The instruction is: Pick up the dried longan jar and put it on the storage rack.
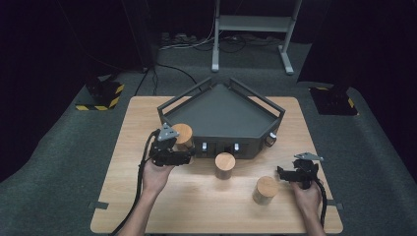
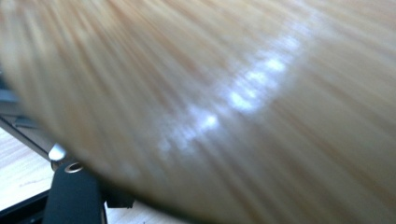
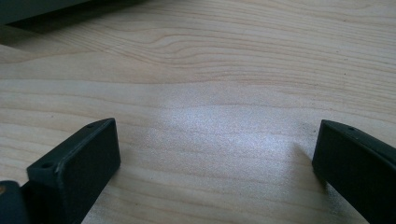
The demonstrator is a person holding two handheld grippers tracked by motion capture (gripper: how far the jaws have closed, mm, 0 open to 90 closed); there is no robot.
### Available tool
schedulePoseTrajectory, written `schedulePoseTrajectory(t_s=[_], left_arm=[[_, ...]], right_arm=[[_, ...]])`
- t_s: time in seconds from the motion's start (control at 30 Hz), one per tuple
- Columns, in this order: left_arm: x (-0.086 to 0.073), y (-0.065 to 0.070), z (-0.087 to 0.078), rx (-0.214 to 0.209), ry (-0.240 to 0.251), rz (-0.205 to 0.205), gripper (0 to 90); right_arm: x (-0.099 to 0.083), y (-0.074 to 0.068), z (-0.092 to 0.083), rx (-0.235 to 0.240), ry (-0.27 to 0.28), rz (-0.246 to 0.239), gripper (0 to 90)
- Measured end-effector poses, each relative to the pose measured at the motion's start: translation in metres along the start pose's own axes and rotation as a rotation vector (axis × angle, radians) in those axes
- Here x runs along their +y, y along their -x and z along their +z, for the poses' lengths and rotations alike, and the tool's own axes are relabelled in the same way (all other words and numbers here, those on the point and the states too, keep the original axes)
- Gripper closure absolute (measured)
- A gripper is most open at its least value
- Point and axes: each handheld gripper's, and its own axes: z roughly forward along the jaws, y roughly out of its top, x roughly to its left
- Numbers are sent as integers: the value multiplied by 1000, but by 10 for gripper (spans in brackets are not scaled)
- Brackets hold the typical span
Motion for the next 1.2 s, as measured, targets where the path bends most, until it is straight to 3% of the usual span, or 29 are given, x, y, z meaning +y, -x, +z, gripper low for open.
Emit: schedulePoseTrajectory(t_s=[0.4, 0.8, 1.2], left_arm=[[21, 4, 8, -12, -20, 22, 260], [45, 1, 15, -19, 16, -8, 261], [57, -3, 35, 8, 20, -21, 261]], right_arm=[[0, 0, 0, 0, 0, 0, 3], [0, 0, 0, 0, 0, 0, 3], [0, 0, 0, 0, 0, 0, 3]])
